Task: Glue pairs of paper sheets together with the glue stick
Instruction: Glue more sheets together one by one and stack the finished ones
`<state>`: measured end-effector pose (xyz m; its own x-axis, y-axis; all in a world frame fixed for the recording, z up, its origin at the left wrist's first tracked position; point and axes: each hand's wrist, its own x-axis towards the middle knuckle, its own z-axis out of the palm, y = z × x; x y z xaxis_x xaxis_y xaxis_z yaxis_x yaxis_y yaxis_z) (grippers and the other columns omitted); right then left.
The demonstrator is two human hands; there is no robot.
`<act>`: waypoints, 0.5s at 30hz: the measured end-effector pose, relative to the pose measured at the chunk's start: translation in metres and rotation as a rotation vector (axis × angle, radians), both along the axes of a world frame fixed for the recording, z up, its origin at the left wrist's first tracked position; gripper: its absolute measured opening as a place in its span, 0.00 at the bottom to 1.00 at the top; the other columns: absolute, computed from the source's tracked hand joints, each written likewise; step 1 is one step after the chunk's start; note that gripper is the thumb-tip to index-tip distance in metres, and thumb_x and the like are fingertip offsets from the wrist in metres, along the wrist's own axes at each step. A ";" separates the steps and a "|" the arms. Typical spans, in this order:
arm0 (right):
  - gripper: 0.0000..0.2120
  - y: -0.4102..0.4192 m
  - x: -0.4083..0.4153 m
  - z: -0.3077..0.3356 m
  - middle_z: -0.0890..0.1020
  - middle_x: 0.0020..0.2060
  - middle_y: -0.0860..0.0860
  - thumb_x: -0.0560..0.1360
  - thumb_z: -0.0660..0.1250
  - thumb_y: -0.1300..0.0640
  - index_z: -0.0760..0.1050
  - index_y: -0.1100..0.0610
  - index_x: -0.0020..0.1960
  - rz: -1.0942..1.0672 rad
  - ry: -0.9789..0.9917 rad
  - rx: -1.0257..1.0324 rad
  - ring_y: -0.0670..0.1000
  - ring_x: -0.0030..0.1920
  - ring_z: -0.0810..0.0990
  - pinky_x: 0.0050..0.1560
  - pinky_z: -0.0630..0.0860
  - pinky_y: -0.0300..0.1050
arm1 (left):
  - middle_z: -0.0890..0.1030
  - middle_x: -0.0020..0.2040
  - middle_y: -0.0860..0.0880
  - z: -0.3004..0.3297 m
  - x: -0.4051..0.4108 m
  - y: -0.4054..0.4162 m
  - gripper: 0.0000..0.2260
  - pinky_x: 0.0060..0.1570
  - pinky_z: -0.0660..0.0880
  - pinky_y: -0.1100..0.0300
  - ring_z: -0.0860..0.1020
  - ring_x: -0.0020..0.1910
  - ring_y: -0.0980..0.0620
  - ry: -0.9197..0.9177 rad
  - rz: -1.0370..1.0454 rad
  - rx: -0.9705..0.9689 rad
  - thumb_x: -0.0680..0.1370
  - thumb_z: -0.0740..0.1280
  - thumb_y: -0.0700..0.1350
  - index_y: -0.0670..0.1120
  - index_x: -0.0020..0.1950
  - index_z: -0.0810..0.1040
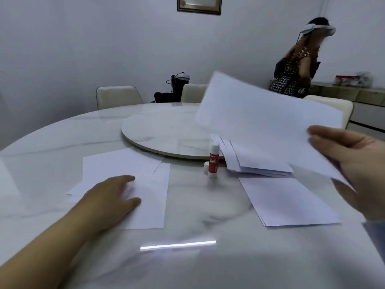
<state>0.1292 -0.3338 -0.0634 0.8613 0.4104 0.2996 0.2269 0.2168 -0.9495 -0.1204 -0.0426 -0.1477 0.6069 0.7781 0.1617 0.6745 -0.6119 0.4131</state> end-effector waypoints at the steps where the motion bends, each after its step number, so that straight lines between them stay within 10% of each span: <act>1: 0.07 0.006 0.010 0.000 0.87 0.39 0.48 0.67 0.75 0.54 0.85 0.51 0.44 -0.076 0.033 0.035 0.49 0.41 0.85 0.41 0.80 0.36 | 0.72 0.68 0.55 -0.003 0.001 0.000 0.23 0.64 0.64 0.59 0.70 0.66 0.53 -0.009 0.002 0.008 0.74 0.67 0.57 0.55 0.68 0.71; 7: 0.20 0.065 0.053 -0.025 0.77 0.55 0.56 0.77 0.54 0.73 0.76 0.57 0.58 -0.221 0.358 0.085 0.51 0.46 0.79 0.34 0.78 0.42 | 0.73 0.39 0.56 -0.006 0.003 -0.008 0.07 0.36 0.63 0.65 0.71 0.40 0.58 -0.034 -0.053 0.221 0.77 0.64 0.54 0.54 0.41 0.73; 11: 0.22 0.100 0.066 -0.051 0.76 0.63 0.55 0.79 0.54 0.69 0.72 0.55 0.69 -0.251 0.545 0.044 0.59 0.58 0.78 0.38 0.76 0.43 | 0.73 0.40 0.55 -0.003 0.001 -0.011 0.10 0.34 0.61 0.67 0.70 0.39 0.57 0.012 -0.069 0.221 0.77 0.64 0.54 0.50 0.41 0.71; 15: 0.21 0.119 0.070 -0.076 0.76 0.63 0.64 0.75 0.60 0.70 0.71 0.62 0.67 -0.298 0.295 -0.251 0.64 0.61 0.77 0.50 0.80 0.52 | 0.74 0.40 0.56 0.001 -0.008 -0.013 0.07 0.34 0.62 0.69 0.71 0.39 0.60 0.003 -0.115 0.118 0.76 0.66 0.52 0.53 0.41 0.72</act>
